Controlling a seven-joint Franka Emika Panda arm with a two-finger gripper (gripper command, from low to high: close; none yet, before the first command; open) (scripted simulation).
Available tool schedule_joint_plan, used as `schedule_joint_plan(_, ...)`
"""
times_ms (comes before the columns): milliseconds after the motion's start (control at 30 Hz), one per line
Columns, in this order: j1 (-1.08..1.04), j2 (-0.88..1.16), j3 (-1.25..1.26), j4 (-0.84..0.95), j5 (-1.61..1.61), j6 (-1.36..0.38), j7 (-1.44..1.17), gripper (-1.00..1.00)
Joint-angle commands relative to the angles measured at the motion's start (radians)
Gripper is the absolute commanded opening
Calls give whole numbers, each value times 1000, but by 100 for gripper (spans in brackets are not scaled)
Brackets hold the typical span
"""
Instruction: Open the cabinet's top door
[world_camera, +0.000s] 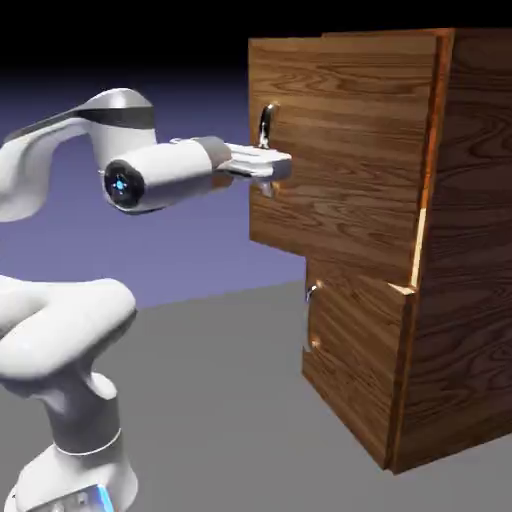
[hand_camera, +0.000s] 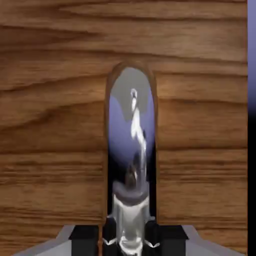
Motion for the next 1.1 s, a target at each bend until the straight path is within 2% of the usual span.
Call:
schedule_joint_plan(0, 1, 9, -36, -4, -29, -31, -13, -100)
schedule_joint_plan(433, 21, 287, -507, 77, -452, -432, -206, -100)
schedule_joint_plan(700, 119, 577, -758, 267, -693, -694, -340, -100)
schedule_joint_plan(1067, 331, 975, -1031, 620, -884, -1063, -513, -100)
